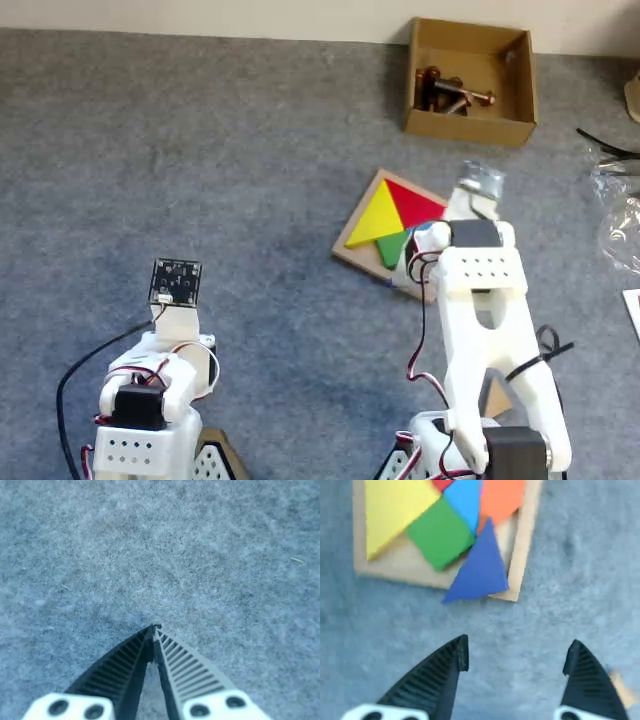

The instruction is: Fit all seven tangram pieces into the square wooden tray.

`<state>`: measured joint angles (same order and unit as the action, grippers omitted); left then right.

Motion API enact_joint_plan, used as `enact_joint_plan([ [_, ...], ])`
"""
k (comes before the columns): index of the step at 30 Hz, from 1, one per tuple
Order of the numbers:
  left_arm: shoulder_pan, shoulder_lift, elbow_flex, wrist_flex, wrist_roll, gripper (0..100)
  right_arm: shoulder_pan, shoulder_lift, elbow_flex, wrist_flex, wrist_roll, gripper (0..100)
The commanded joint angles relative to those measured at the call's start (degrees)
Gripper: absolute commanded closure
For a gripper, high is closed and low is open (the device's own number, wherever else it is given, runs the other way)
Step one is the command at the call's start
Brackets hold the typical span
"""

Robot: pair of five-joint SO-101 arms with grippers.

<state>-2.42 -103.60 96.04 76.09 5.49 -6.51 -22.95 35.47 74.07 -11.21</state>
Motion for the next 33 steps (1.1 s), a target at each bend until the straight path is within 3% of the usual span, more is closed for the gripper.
enact_joint_plan([
  [1,0.9,-0.4,1.1,-0.2,0.4,99,4.6,-2.6,-3.2,0.3,6.3,72.5],
  [6,0.9,-0.4,1.1,-0.2,0.4,99,14.8,-2.6,-2.8,-3.5,-1.8,86.1],
  [9,0.9,-0.4,1.1,-0.2,0.4,99,16.5,-2.7,-1.5,-8.0,-2.6,97.1],
  [11,0.9,-0.4,1.1,-0.2,0.4,99,16.3,-2.8,-0.5,-9.0,1.9,99.1],
  [16,0.9,-0.4,1.1,-0.2,0.4,99,14.4,-3.3,-0.1,-8.9,22.9,92.7],
  [26,0.9,-0.4,1.1,-0.2,0.4,99,11.7,-2.9,0.0,-6.5,32.2,92.9],
  [33,0.9,-0.4,1.1,-0.2,0.4,99,4.1,-2.7,0.2,-2.6,47.4,92.9],
])
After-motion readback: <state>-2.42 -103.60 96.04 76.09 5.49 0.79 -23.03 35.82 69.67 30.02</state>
